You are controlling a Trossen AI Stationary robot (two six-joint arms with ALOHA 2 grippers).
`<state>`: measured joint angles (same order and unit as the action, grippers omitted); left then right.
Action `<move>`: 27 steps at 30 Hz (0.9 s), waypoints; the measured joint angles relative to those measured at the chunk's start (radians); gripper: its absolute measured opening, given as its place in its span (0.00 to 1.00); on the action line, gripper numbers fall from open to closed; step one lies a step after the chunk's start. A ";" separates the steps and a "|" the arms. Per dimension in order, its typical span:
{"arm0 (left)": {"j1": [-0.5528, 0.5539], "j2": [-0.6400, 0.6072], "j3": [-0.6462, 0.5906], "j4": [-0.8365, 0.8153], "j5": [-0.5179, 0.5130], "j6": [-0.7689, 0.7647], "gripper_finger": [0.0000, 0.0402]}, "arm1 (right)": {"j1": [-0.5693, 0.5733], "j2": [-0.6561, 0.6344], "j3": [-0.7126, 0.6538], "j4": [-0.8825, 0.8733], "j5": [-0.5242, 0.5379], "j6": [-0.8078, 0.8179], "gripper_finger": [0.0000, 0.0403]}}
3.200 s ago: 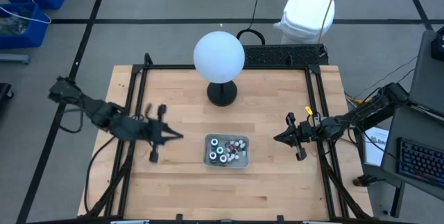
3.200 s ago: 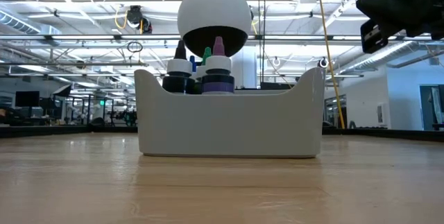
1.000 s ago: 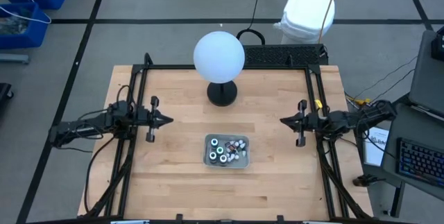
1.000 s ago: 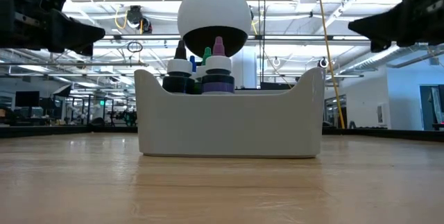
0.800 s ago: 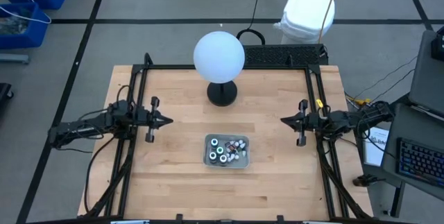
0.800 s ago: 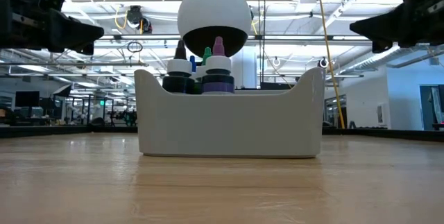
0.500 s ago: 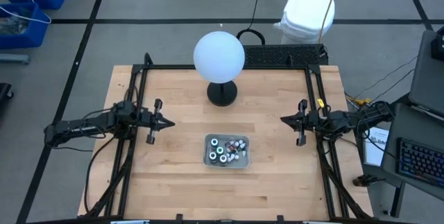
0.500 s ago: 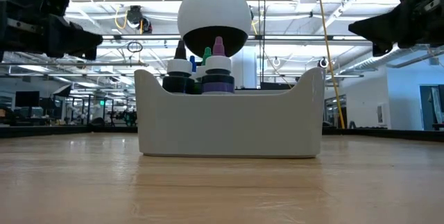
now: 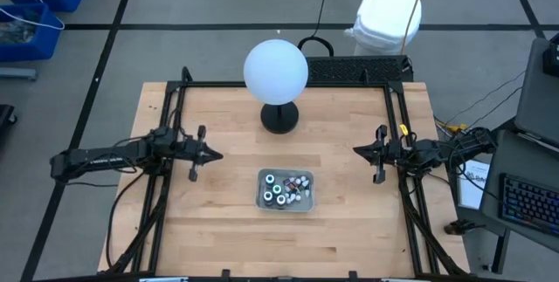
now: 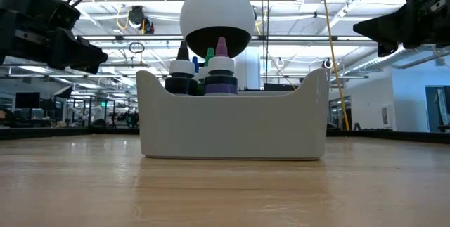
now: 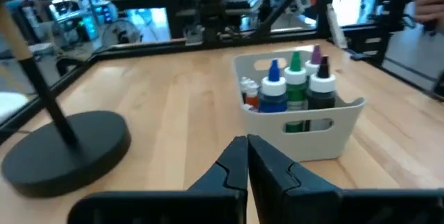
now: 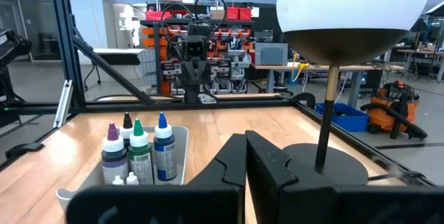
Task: Pick & Place food coloring
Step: Return To Home Position
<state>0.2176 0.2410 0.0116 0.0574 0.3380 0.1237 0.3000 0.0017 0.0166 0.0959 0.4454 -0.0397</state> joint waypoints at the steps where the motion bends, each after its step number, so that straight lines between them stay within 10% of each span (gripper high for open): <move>1: 0.000 0.003 0.000 0.000 -0.011 -0.003 0.05 | 0.000 0.000 0.000 0.000 0.000 0.000 0.00; 27: 0.000 0.010 -0.002 0.027 -0.130 -0.077 0.09 | 0.000 0.000 -0.002 0.004 -0.001 0.001 0.00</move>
<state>0.2176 0.2508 0.0093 0.0841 0.2077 0.0467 0.3000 0.0021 0.0151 0.0998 0.4444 -0.0387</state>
